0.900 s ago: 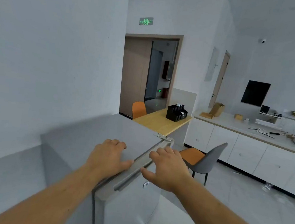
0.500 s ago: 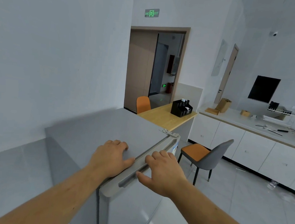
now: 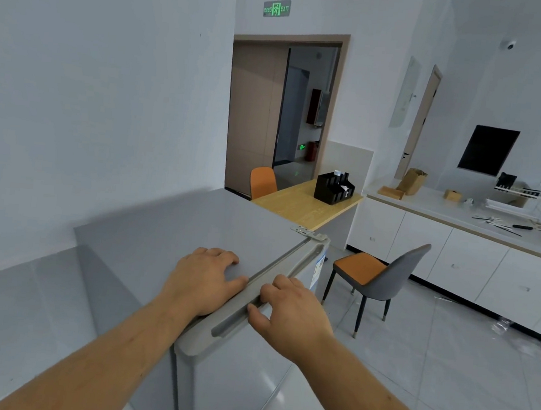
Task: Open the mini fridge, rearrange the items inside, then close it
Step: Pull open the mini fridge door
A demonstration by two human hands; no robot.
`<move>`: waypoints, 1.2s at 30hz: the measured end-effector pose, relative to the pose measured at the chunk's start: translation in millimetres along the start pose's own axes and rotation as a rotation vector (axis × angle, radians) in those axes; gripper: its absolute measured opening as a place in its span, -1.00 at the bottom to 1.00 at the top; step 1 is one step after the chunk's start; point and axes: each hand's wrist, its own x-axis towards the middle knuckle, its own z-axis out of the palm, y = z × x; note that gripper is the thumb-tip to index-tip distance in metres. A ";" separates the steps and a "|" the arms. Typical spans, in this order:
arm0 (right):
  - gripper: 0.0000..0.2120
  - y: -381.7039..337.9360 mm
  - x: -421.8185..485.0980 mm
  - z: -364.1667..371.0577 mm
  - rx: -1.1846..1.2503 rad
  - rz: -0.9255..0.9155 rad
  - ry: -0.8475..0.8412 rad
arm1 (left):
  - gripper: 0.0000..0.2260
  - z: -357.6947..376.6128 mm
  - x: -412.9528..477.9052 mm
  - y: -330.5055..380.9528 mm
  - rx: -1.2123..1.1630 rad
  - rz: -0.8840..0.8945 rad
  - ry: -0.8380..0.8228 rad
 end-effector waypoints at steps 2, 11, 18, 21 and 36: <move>-0.61 -1.6 -0.5 -0.2 0.012 0.010 0.005 | -0.40 -0.3 0.2 -0.3 -0.003 -0.008 0.002; -0.61 -2.8 -1.9 -1.8 0.005 -0.005 0.016 | -0.40 -1.0 -1.0 -0.8 -0.006 -0.013 0.007; -0.60 -1.0 -1.6 0.4 -0.005 -0.023 0.030 | -0.38 0.0 0.0 -1.4 -0.007 -0.012 0.005; -0.60 -0.2 -2.0 2.1 -0.006 -0.024 0.039 | -0.38 0.0 0.5 -1.0 0.004 -0.013 0.006; -0.54 0.5 -2.6 9.2 -0.015 -0.012 0.052 | -0.36 0.6 1.9 -1.8 -0.002 -0.011 0.005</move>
